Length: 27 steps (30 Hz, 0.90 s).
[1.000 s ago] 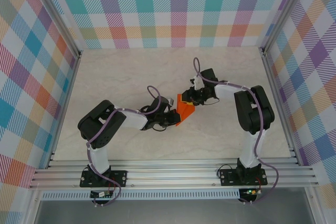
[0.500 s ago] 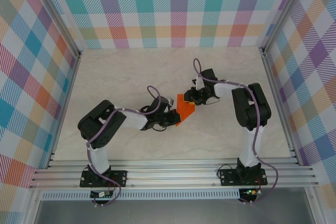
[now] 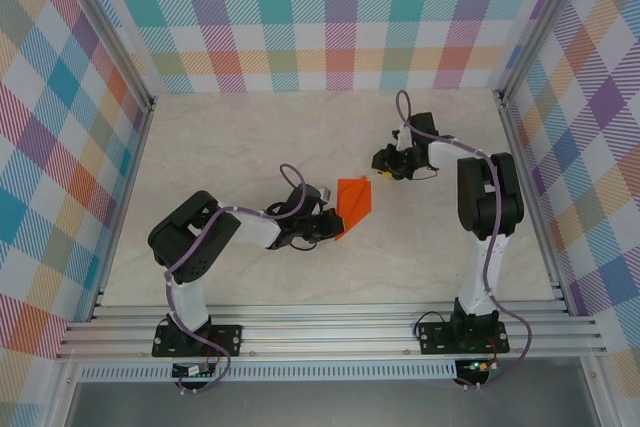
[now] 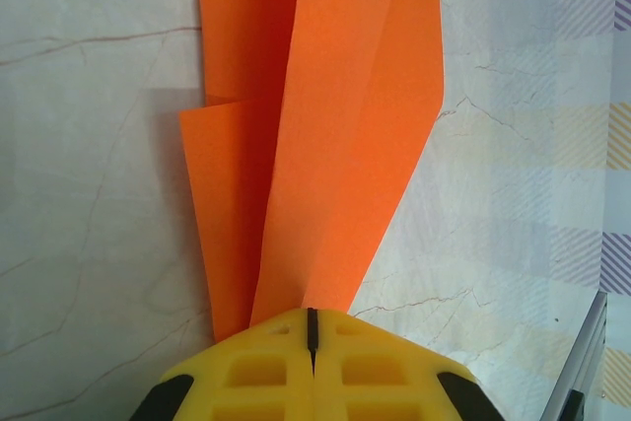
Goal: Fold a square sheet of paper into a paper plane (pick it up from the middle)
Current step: Fourth fold the wing at the center of the table.
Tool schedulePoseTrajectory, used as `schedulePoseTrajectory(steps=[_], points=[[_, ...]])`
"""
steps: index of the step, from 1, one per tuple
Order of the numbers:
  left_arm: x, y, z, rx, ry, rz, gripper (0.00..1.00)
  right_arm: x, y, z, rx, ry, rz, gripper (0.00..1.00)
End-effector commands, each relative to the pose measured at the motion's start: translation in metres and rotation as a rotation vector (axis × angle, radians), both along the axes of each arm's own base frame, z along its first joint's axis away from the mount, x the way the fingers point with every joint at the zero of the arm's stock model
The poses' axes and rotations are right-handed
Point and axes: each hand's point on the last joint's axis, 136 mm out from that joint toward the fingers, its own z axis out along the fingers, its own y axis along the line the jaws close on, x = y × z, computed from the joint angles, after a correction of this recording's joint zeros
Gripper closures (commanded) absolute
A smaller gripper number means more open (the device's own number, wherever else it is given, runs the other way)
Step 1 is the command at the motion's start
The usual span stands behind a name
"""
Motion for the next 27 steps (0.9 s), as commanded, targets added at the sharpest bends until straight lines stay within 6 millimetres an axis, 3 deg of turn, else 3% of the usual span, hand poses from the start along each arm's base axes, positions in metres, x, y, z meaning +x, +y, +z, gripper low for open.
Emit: schedulePoseTrajectory(steps=[1,6,15,19,27], points=[[-0.049,0.049,-0.071,0.249,0.225,0.003,1.00,-0.011,0.004,0.025,0.031,-0.021,0.029,0.65],[-0.035,0.033,-0.033,0.191,0.170,-0.007,1.00,-0.040,0.005,0.037,0.085,-0.012,0.017,0.60],[-0.007,0.018,0.050,0.130,0.007,-0.010,0.79,-0.099,0.005,0.032,0.143,0.066,0.021,0.52],[0.003,0.016,0.060,0.153,-0.026,-0.024,0.79,-0.115,0.005,0.023,0.143,0.100,0.022,0.49],[0.021,0.015,0.045,0.231,-0.026,-0.032,0.86,-0.132,0.018,0.014,0.166,0.143,0.038,0.46]])
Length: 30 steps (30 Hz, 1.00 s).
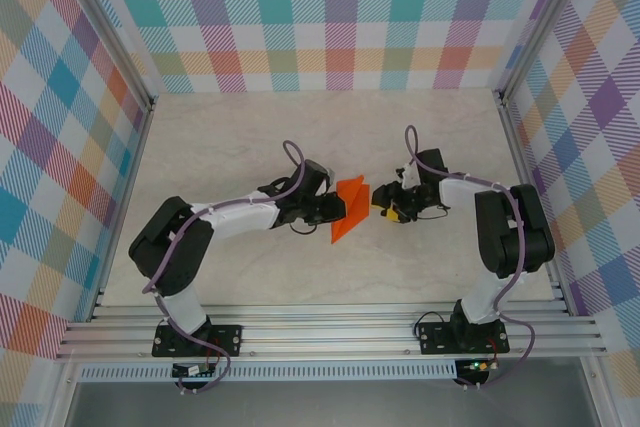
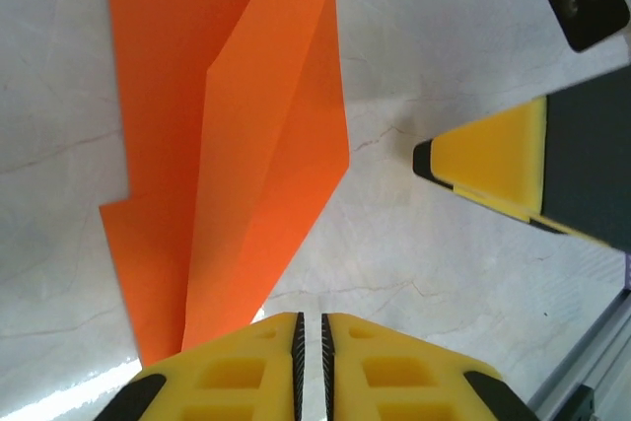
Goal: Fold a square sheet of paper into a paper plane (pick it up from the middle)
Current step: Fourth fold the wing at the center of the table.
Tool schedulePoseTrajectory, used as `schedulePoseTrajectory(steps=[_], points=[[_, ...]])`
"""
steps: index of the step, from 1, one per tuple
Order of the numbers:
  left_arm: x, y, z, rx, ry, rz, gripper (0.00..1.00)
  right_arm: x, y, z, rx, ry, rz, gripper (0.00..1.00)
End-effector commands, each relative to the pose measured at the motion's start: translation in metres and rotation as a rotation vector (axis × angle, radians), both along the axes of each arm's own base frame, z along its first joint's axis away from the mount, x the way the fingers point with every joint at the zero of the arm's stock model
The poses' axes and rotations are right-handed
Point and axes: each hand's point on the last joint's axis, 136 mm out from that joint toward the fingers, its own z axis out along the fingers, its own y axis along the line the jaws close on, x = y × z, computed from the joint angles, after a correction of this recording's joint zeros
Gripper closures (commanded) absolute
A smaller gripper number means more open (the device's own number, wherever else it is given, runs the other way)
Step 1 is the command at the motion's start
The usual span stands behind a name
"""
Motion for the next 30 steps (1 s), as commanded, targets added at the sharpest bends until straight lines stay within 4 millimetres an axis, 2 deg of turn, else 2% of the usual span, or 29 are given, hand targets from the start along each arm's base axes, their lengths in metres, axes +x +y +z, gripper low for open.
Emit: schedulePoseTrajectory(steps=[1,16,30], points=[[0.005,0.013,-0.017,0.093,0.016,0.005,0.87,-0.001,0.012,0.011,0.047,-0.029,0.018,0.45],[0.006,0.013,-0.050,0.142,0.065,-0.014,0.88,-0.004,0.019,-0.004,0.012,0.026,0.004,0.45],[-0.002,0.015,-0.065,0.150,0.109,-0.023,0.88,-0.004,0.027,-0.014,-0.003,0.056,0.026,0.45]])
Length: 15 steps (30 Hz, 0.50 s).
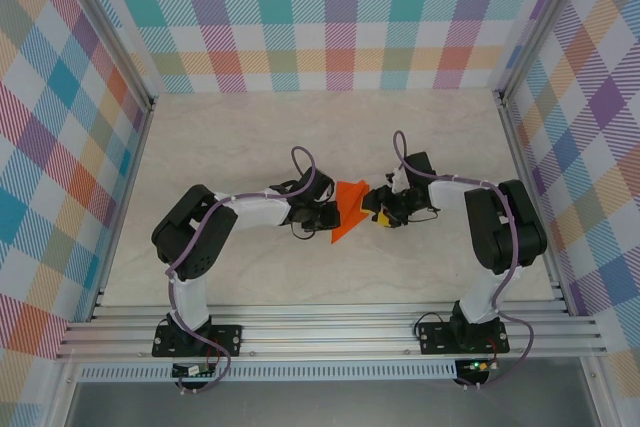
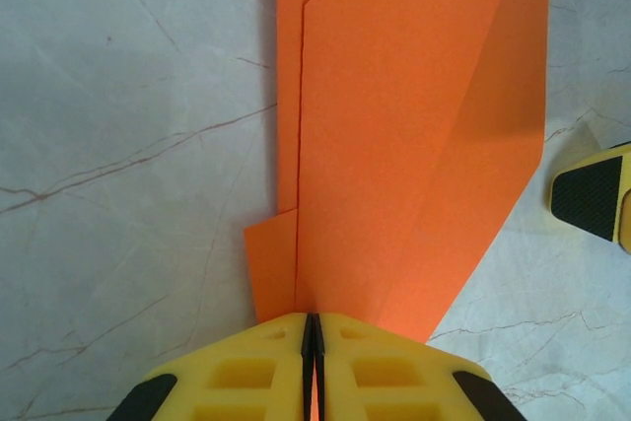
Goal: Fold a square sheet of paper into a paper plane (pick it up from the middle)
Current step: Fourth fold the wing at the center of the table.
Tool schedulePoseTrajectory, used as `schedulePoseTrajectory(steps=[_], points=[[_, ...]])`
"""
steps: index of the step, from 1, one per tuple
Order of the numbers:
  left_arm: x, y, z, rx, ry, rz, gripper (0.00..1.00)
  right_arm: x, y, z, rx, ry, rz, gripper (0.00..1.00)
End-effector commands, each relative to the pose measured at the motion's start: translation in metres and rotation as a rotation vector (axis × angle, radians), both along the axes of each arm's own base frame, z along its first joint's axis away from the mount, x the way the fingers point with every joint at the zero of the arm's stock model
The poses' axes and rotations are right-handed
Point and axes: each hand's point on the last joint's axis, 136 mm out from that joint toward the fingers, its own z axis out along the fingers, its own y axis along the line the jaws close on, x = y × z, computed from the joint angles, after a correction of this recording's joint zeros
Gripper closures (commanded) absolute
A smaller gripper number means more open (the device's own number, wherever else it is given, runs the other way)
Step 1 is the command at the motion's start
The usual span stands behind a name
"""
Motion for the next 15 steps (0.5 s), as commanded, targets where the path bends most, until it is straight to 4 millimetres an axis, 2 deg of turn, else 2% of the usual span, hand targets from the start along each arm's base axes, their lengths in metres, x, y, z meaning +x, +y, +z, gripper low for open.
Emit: schedulePoseTrajectory(steps=[1,15], points=[[-0.003,0.002,-0.009,0.008,0.032,-0.008,0.88,0.005,0.005,-0.003,-0.010,0.000,0.009,0.45],[-0.013,0.001,-0.012,-0.046,0.065,0.029,0.88,0.005,0.002,0.000,-0.038,-0.009,0.004,0.45]])
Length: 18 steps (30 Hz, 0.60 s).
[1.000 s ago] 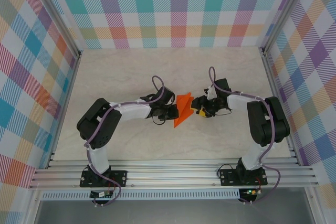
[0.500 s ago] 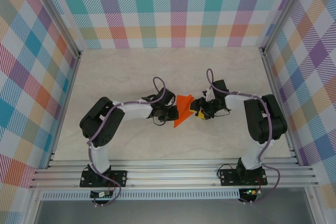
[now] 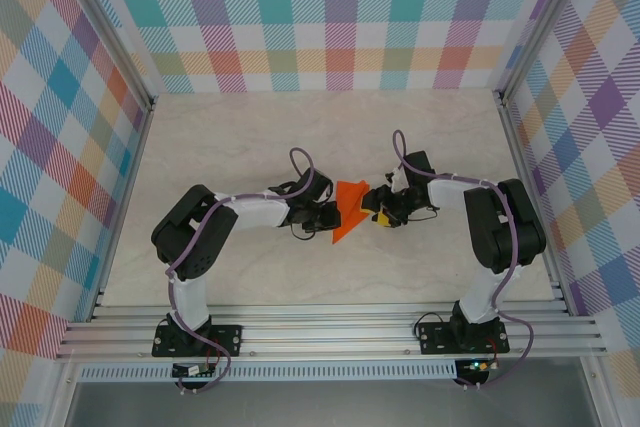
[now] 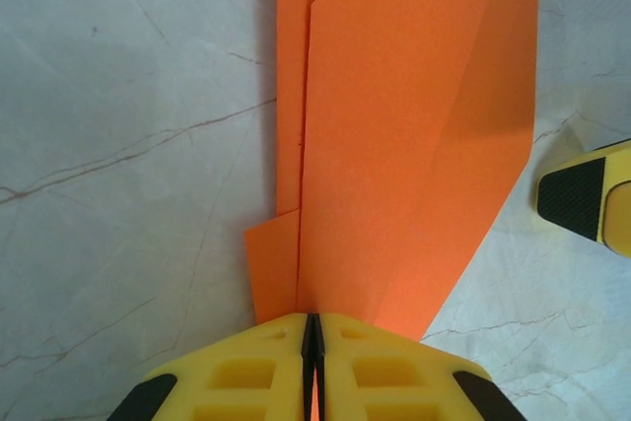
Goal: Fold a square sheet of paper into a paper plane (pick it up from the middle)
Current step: Fourth fold the wing at the center of the table.
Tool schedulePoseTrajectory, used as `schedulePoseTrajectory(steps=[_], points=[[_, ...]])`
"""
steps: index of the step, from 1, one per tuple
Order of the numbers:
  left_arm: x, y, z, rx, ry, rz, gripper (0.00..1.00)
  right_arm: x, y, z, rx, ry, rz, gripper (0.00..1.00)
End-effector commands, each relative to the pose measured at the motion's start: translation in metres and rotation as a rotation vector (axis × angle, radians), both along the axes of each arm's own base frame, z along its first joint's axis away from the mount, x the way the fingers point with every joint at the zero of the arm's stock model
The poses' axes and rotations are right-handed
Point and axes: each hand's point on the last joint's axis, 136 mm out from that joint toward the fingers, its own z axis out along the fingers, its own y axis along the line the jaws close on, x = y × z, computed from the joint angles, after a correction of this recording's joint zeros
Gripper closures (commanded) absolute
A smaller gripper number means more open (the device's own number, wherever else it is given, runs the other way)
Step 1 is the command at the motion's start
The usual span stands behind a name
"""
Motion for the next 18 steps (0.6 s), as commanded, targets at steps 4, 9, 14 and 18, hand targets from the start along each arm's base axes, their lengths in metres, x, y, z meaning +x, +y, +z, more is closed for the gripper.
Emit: schedulePoseTrajectory(steps=[4,9,14,18], points=[[-0.020,0.004,-0.014,0.000,0.065,0.015,0.88,0.006,0.001,0.016,-0.021,-0.067,0.010,0.48],[-0.027,0.006,-0.015,-0.002,0.067,0.040,0.88,0.010,0.016,0.042,0.073,-0.118,0.051,0.59],[-0.030,0.003,-0.016,0.000,0.065,0.046,0.88,0.010,0.047,0.048,0.117,-0.129,0.127,0.72],[-0.029,0.006,-0.018,0.019,0.061,0.048,0.89,0.023,0.057,0.036,0.112,-0.108,0.116,0.79]])
